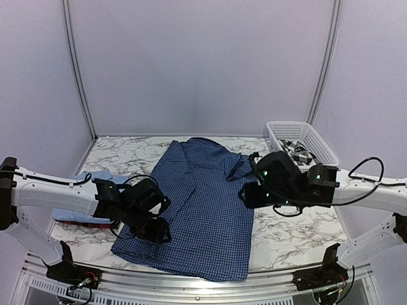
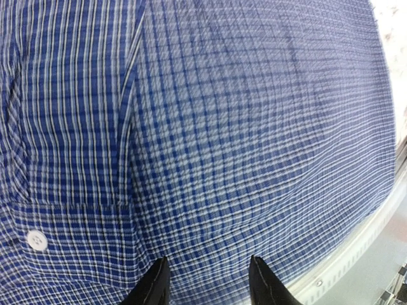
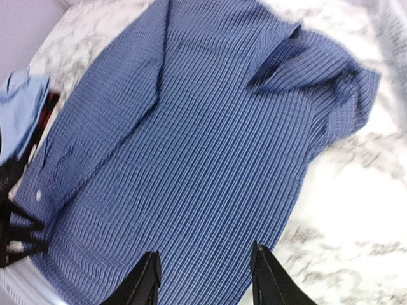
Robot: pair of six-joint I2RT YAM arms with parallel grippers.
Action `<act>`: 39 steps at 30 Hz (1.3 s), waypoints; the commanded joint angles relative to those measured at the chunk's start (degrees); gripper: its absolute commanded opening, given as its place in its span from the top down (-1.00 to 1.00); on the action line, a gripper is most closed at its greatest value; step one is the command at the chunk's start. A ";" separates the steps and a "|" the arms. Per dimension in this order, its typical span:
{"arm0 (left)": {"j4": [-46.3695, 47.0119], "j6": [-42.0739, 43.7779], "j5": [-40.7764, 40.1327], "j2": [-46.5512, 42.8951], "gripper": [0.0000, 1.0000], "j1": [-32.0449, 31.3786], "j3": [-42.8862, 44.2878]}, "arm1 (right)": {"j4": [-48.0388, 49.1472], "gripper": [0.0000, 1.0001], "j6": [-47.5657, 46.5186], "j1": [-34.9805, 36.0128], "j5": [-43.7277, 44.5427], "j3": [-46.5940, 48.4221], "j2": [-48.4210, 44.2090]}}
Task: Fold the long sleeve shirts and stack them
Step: Move the 1/3-folded shirt to the center of the board, then pick up the sleeve from the 1/3-folded shirt.
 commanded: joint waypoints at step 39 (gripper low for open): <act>-3.17 7.11 -8.59 5.29 0.12 4.08 15.81 | 15.93 0.09 -24.45 -32.61 -13.77 25.97 36.87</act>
